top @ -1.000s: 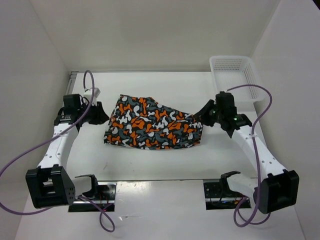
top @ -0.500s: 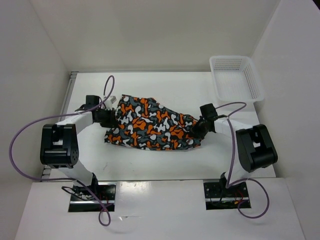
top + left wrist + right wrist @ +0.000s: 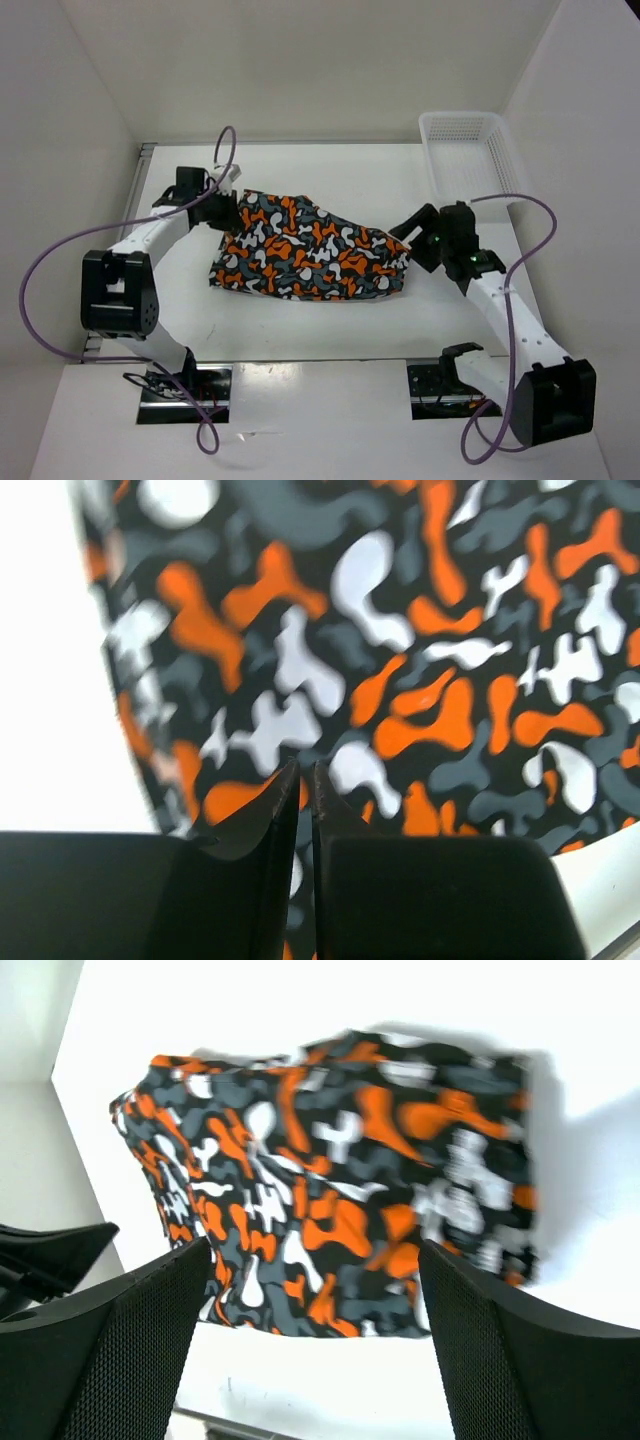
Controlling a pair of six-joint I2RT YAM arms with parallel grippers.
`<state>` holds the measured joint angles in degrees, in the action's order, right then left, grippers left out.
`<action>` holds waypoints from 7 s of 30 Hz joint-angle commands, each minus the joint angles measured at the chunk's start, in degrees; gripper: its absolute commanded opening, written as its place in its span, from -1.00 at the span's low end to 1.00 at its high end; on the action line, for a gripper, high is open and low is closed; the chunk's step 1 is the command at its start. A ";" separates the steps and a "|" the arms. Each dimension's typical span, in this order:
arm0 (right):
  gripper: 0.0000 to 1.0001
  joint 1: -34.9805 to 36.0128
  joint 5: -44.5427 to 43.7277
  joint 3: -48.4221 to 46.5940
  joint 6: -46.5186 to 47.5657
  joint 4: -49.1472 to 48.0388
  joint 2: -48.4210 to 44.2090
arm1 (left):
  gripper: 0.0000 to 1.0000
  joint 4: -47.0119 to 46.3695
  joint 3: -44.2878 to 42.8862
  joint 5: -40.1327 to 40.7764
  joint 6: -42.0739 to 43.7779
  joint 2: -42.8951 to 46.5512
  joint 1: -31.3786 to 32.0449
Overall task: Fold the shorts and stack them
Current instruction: Fold the shorts
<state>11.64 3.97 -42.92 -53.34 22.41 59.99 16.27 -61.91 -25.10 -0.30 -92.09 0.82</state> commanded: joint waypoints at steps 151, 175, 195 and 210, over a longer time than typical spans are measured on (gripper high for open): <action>0.99 31.70 -17.59 -22.57 10.54 13.88 6.73 | 0.15 5.79 -8.48 9.91 0.30 5.15 4.01; 1.00 16.58 -9.68 -12.89 12.29 13.97 -11.47 | 0.00 -5.03 -5.33 11.13 0.30 -6.89 23.09; 1.00 16.05 -8.54 -11.14 11.86 13.88 -13.66 | 0.08 -9.77 10.68 10.25 0.30 -3.97 27.74; 1.00 16.05 -17.85 -15.27 8.78 18.63 -16.12 | 0.59 6.67 -5.34 4.89 0.30 23.43 21.43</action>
<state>28.08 -10.00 -55.59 -43.40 39.81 45.10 20.64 -68.60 -17.56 -0.19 -72.12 24.58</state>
